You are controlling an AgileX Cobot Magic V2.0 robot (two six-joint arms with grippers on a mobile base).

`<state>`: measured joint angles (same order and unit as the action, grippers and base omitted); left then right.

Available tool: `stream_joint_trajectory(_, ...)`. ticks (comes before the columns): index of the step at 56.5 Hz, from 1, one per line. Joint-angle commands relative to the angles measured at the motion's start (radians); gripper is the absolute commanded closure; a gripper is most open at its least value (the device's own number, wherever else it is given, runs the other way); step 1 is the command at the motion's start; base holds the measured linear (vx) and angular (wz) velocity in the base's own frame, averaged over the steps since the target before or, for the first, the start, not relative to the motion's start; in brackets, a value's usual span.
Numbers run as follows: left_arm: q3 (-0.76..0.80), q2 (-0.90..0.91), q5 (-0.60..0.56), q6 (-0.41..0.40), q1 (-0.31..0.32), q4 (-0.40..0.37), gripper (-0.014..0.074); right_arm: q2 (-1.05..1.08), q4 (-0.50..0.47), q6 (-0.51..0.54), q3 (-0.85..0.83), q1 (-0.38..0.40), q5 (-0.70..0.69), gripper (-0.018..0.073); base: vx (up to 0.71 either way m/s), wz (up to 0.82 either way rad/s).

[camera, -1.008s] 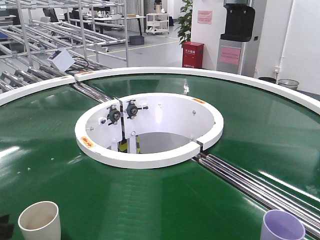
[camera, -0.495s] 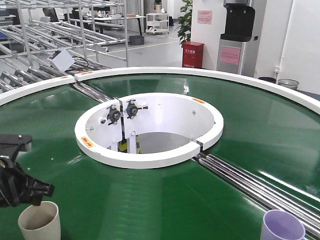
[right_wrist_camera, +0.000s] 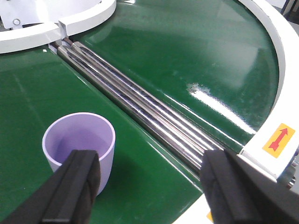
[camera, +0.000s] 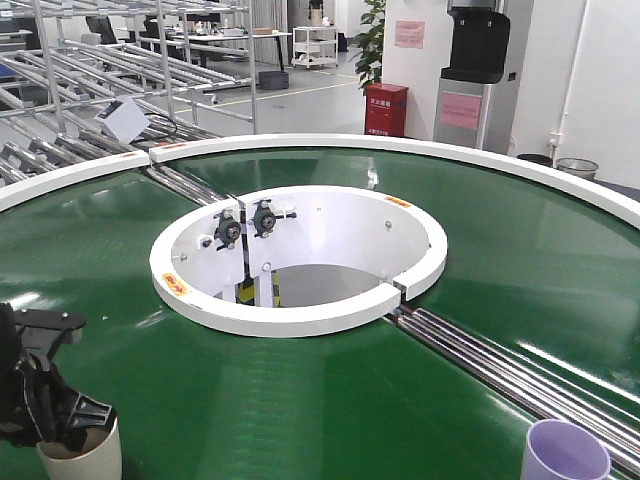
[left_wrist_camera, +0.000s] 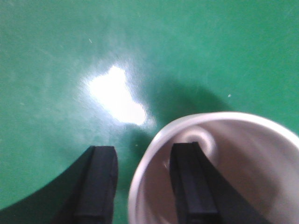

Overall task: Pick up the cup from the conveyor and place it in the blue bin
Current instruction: 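Close left gripper on cream cup rim, right gripper on lavender cup rim, then lift both held cups up off the green conveyor belt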

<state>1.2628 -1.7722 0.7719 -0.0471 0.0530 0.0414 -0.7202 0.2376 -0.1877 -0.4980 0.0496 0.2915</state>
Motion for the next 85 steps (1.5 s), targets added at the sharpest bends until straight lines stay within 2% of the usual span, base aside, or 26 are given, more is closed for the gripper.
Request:
stream_joint_trajectory(1, 0.034, 0.043, -0.021, -0.002, -0.004, -0.001, 0.0197, -0.019, -0.002, -0.022, -0.058, 0.005, -0.009, 0.0048, 0.00, 0.00)
stream_joint_trajectory(9, 0.034, 0.039, -0.047, 0.007, -0.004, 0.002, 0.0253, -0.150, -0.051, -0.017, -0.204, 0.005, 0.235, 0.0055, 0.00, 0.00)
stream_joint_trajectory(18, 0.034, 0.031, -0.059, 0.006, -0.004, 0.000, 0.0345, -0.379, -0.118, 0.079, -0.413, 0.005, 0.412, 0.0055, 0.00, 0.00)
stream_joint_trajectory(28, 0.034, 0.031, -0.067, 0.006, -0.004, 0.000, 0.0434, -0.601, -0.208, 0.182, -0.586, 0.005, 0.428, 0.0055, 0.00, 0.00)
stream_joint_trajectory(38, 0.034, 0.031, -0.059, 0.006, -0.004, 0.000, 0.0498, -0.759, -0.225, 0.202, -0.705, 0.005, 0.485, 0.0056, 0.00, 0.00)
stream_joint_trajectory(56, 0.034, 0.031, -0.072, 0.006, -0.004, 0.000, 0.0507, -0.934, -0.238, 0.241, -0.749, 0.005, 0.510, 0.0070, 0.00, 0.00)
stream_joint_trajectory(65, 0.034, 0.031, -0.076, 0.006, -0.004, 0.000, 0.0507, -0.981, -0.251, 0.242, -0.749, 0.005, 0.489, 0.0139, 0.00, 0.00)
stream_joint_trajectory(85, 0.034, 0.032, -0.085, 0.006, -0.004, 0.000, 0.0507, -0.998, -0.315, 0.245, -0.749, 0.005, 0.491, 0.0445, 0.00, 0.00)
